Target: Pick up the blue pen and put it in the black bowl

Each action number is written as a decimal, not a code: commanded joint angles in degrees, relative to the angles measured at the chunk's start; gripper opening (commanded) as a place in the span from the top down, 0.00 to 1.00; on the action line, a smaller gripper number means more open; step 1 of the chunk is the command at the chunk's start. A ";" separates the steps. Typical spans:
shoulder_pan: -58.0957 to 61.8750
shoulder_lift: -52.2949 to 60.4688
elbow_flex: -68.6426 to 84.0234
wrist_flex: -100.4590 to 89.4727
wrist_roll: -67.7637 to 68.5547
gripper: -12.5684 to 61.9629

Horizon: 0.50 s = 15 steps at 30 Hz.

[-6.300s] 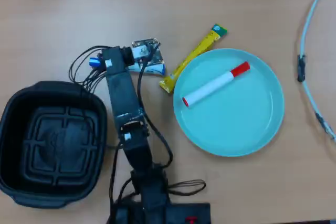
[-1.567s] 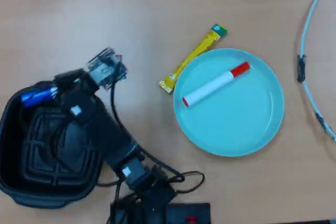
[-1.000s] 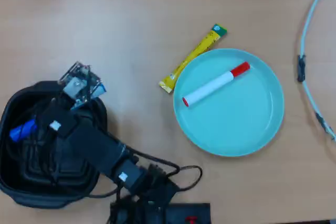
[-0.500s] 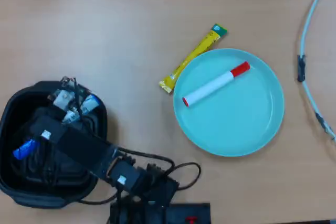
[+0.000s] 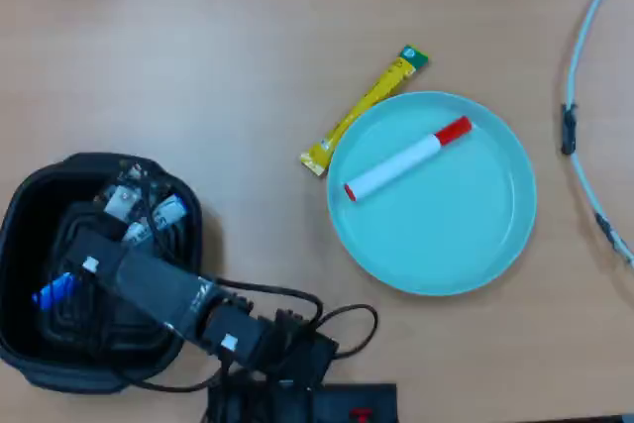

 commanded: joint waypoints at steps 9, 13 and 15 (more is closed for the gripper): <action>-1.85 3.60 3.69 -11.69 1.67 0.92; -2.99 3.52 5.62 -14.85 2.20 0.92; -3.08 3.43 6.24 -15.82 2.72 0.92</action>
